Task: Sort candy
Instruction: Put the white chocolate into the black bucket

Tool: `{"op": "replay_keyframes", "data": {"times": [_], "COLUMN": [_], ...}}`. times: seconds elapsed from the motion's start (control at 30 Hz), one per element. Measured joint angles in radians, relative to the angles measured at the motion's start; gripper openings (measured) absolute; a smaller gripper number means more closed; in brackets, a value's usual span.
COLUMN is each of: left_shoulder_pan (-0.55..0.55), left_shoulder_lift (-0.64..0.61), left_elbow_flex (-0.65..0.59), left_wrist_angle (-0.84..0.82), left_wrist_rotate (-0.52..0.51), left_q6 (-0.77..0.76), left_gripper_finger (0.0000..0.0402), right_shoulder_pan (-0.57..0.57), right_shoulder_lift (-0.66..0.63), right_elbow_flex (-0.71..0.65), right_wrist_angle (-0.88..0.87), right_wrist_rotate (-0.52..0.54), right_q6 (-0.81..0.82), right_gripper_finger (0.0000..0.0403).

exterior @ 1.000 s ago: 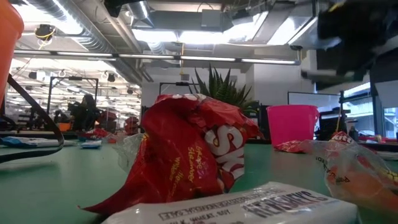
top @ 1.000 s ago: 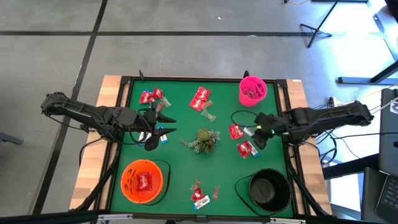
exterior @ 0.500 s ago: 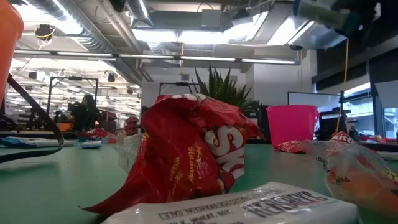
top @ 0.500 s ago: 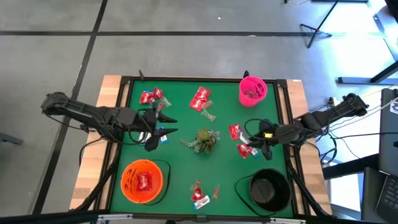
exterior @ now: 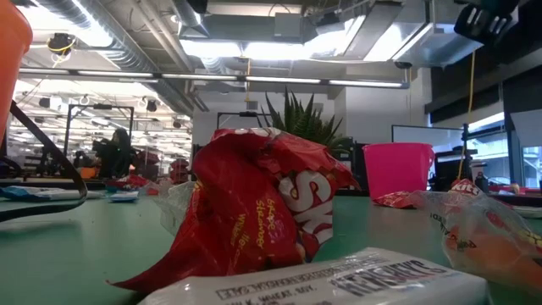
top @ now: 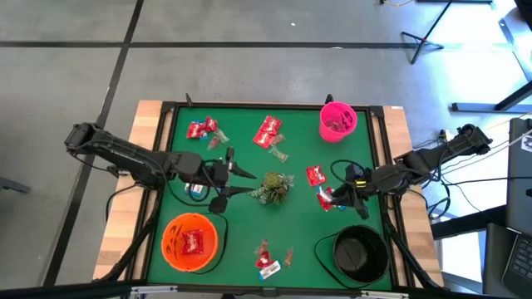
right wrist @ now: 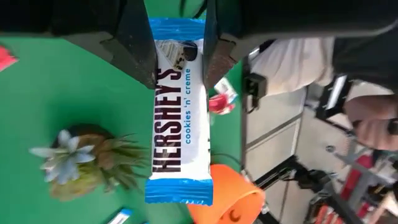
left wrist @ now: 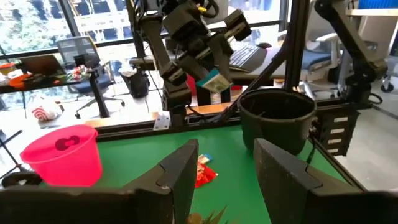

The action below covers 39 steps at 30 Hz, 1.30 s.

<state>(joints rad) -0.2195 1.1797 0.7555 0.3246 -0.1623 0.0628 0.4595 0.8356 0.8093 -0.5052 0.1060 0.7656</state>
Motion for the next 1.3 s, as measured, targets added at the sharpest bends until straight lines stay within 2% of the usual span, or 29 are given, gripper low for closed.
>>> {"op": "replay_keyframes", "data": {"times": [0.23, 0.5, 0.73, 0.9, 1.3], "left_shoulder_pan": [0.000, 0.000, -0.008, -0.011, -0.011], "left_shoulder_lift": [-0.001, -0.003, -0.003, -0.003, -0.003], "left_elbow_flex": [0.000, 0.000, 0.000, 0.000, 0.000], "left_wrist_angle": [0.028, 0.029, 0.028, 0.028, 0.023], "left_wrist_rotate": [0.000, 0.000, 0.000, -0.003, -0.003], "left_q6": [0.000, -0.007, -0.008, -0.009, -0.029], "left_gripper_finger": [0.0149, 0.0149, 0.0149, 0.0149, 0.0149], "right_shoulder_pan": [0.110, 0.383, 0.547, 0.569, 0.568], "right_shoulder_lift": [0.000, 0.027, 0.078, 0.086, 0.086], "right_elbow_flex": [0.000, 0.000, 0.000, 0.000, 0.000], "right_wrist_angle": [0.118, 0.114, 0.068, -0.010, -0.050], "right_wrist_rotate": [-0.035, 0.110, 0.149, 0.137, 0.076], "right_q6": [0.047, 0.288, 0.574, 0.690, 0.698], "right_gripper_finger": [0.0105, 0.0105, 0.0105, 0.0105, 0.0106]}}
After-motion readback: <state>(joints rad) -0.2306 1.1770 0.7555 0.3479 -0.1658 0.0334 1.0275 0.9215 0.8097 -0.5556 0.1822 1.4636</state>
